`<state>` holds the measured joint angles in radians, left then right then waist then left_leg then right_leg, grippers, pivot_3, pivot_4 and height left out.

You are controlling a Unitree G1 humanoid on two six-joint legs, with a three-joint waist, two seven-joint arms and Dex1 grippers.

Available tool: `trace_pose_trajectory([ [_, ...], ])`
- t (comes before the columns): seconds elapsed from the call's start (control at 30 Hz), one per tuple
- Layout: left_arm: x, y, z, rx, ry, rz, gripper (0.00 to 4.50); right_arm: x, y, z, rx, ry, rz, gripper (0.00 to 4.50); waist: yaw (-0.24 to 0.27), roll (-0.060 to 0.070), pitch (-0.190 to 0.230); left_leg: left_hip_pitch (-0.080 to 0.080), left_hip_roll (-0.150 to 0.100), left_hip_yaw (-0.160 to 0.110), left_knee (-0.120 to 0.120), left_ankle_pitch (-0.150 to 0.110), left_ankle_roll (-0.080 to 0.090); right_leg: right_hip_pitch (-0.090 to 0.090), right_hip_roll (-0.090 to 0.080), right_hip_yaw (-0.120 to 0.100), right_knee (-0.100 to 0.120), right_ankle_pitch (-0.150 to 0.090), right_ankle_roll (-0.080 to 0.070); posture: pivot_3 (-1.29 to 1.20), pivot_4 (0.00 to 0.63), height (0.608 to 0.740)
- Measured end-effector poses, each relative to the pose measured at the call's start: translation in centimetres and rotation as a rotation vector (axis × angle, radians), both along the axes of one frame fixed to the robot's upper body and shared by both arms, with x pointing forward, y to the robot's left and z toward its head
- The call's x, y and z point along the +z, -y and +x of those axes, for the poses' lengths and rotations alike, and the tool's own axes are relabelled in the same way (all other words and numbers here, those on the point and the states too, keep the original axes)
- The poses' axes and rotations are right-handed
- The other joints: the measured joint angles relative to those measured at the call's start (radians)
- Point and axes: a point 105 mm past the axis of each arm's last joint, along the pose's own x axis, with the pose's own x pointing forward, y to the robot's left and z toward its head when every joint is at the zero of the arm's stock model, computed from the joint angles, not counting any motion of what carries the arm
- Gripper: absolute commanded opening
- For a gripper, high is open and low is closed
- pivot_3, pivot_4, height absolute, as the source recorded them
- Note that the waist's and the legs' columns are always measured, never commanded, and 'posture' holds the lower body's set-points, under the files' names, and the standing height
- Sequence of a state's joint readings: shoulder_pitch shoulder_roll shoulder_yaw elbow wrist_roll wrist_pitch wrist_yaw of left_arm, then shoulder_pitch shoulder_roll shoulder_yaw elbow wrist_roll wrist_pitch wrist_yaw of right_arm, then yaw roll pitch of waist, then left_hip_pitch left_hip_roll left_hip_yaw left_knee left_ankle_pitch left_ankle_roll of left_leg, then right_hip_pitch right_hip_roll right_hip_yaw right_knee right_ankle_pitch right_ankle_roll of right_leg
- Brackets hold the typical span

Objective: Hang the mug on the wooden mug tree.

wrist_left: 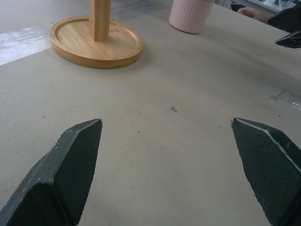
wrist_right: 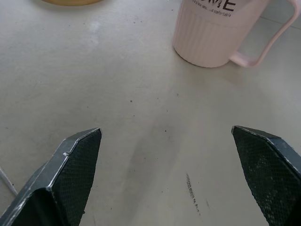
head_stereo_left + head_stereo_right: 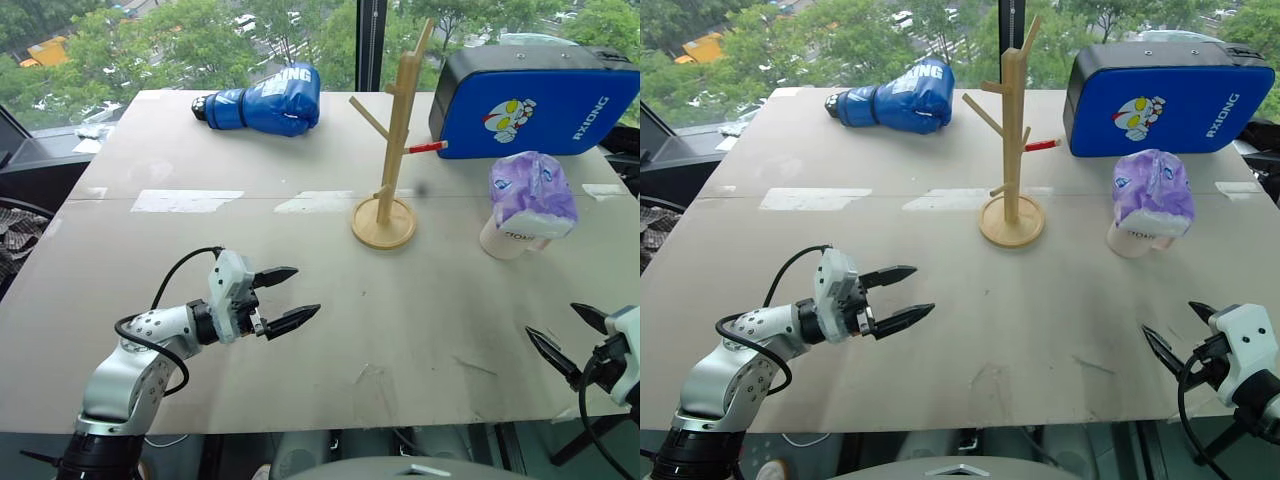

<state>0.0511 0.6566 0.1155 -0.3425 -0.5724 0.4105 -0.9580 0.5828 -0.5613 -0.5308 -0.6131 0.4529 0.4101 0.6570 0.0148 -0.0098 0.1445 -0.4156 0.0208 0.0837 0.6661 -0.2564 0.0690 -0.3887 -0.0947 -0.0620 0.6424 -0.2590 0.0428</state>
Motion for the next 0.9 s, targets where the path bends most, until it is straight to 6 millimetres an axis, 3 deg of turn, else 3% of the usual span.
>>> trace_pose_trajectory([
  [0.1,0.2,0.1,0.2,-0.006,-0.008,-0.007,4.50,0.3,0.0,0.4,-0.008,0.020,0.001,4.48,0.001,0.000,0.000,0.000,0.000,-0.001,0.000,0.000,0.000,0.000,0.000,-0.001,0.000,0.000,0.000,0.00,0.150,0.731],
  [0.2,1.8,0.7,0.9,-0.038,0.034,-0.033,4.50,1.6,-0.6,1.3,-0.002,0.091,0.003,4.48,0.000,0.000,0.000,0.000,0.000,-0.001,0.001,0.000,0.000,0.000,0.000,0.000,0.001,0.000,0.000,0.00,0.150,0.731],
  [0.33,2.9,1.3,0.9,-0.085,0.052,-0.072,4.50,4.8,-2.4,2.0,0.058,0.233,-0.076,4.48,-0.001,0.000,0.000,-0.001,0.000,0.000,0.001,0.000,0.000,0.000,0.001,0.000,0.001,0.001,0.002,0.00,0.150,0.731],
  [0.5,4.3,2.1,1.0,-0.142,0.090,-0.084,4.50,9.2,-3.3,4.7,0.128,0.349,-0.231,4.48,-0.001,0.000,0.001,0.000,0.000,0.000,0.003,0.000,0.000,0.002,0.002,0.000,0.001,0.002,0.003,0.00,0.150,0.731],
  [0.6,4.8,2.4,1.0,-0.161,0.110,-0.090,4.50,10.5,-3.7,6.2,0.156,0.394,-0.359,4.48,0.001,-0.001,0.001,0.000,0.000,-0.001,0.002,0.000,0.000,0.002,0.004,-0.001,0.001,0.002,0.003,0.00,0.150,0.731],
  [0.77,4.9,2.8,0.6,-0.175,0.127,-0.093,4.50,9.5,-3.4,9.8,0.160,0.361,-0.450,4.48,-0.001,-0.001,0.002,0.000,-0.001,0.001,0.003,0.001,0.000,0.002,0.007,0.000,0.000,0.002,0.004,0.00,0.150,0.731],
  [0.83,4.6,2.7,0.5,-0.167,0.122,-0.090,4.50,8.7,-3.0,10.7,0.167,0.335,-0.494,3.98,0.000,-0.001,0.002,0.000,-0.001,0.001,0.003,0.001,0.000,0.002,0.007,-0.001,0.000,0.002,0.004,0.00,0.150,0.731],
  [0.9,4.5,2.8,0.2,-0.164,0.123,-0.090,4.50,8.0,-2.7,11.4,0.187,0.302,-0.525,3.18,0.000,-0.001,0.002,-0.001,-0.001,0.001,0.003,0.001,0.000,0.002,0.007,-0.001,0.000,0.002,0.004,0.00,0.150,0.731],
])
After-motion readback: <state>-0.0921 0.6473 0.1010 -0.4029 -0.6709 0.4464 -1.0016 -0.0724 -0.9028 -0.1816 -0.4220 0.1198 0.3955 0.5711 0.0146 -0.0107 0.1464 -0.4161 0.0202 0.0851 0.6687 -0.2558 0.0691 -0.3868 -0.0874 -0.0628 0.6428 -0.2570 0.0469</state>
